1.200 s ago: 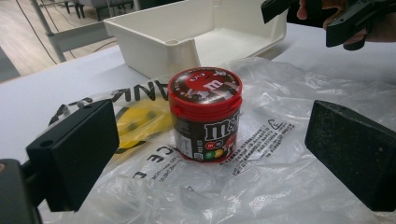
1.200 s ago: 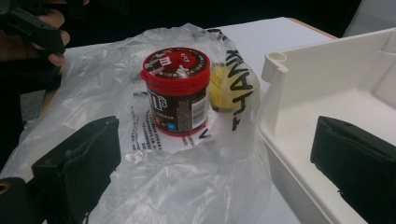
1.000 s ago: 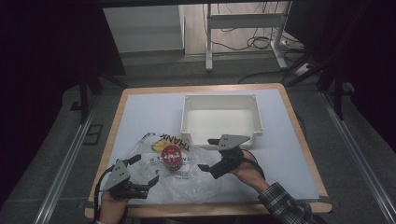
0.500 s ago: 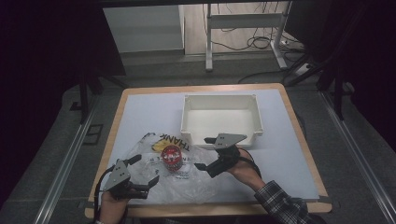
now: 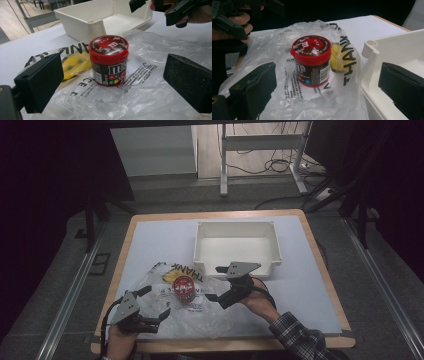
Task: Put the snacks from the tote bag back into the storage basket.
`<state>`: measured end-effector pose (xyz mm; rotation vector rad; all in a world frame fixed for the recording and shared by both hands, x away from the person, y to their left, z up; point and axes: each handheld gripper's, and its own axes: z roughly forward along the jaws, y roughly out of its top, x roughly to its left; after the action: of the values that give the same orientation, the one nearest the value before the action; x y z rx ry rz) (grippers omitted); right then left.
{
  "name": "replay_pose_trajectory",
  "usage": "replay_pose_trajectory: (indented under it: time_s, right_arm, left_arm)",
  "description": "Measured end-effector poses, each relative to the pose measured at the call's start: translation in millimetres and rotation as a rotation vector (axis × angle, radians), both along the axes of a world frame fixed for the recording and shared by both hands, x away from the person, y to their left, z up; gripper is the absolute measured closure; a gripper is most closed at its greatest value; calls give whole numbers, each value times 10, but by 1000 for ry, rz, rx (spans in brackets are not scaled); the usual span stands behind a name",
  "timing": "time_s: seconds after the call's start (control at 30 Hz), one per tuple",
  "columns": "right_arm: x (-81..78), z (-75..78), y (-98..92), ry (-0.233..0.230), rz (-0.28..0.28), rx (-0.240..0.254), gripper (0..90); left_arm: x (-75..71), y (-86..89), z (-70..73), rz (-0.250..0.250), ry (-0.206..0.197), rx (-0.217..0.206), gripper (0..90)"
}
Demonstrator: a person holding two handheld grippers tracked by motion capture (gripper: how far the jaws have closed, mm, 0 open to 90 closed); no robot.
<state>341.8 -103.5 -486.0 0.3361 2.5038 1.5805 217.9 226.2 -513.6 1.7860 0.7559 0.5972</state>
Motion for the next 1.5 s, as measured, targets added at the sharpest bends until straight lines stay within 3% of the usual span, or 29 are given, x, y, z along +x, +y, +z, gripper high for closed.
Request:
replay_pose_trajectory:
  time_s: [0.67,0.83,1.5]
  right_arm:
    - [89,-15,136,6,13,39,19]
    - [92,-19,197,-11,32,31,19]
    - [108,-70,480,18,74,50,20]
  left_arm:
    - [0,2,0,0,-1,-2,27]
    - [0,3,1,-1,-1,-3,27]
    - [-2,6,2,-1,-1,-5,27]
